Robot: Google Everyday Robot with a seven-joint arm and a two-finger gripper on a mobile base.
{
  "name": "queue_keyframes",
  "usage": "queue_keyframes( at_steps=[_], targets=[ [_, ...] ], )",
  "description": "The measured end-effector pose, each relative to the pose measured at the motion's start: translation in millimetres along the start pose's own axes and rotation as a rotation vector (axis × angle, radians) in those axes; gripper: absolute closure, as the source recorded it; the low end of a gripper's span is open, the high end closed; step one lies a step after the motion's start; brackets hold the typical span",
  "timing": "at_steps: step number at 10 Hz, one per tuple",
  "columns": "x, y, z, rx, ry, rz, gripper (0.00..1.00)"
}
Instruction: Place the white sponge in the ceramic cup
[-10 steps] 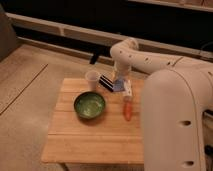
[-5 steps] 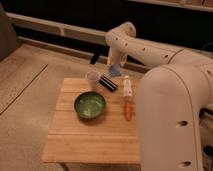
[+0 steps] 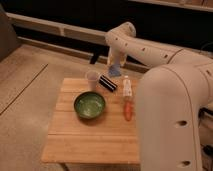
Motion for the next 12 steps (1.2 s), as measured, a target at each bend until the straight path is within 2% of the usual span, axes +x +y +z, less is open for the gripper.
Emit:
queue_keyframes(
  at_steps=[2, 3, 5, 7, 10, 12],
  targets=[
    [-29, 13, -2, 0.035, -0.044, -0.08, 1.0],
    [-48, 34, -2, 0.047, -0.069, -0.153, 1.0],
    [-63, 67, 4, 0.039, -0.084, -0.23, 1.0],
    [-56, 95, 26, 0.017, -0.051, -0.282, 1.0],
    [-35, 104, 59, -0.009, 0.033, -0.302, 1.0],
    [-31, 115, 71, -0.033, 0.06, -0.319, 1.0]
  ],
)
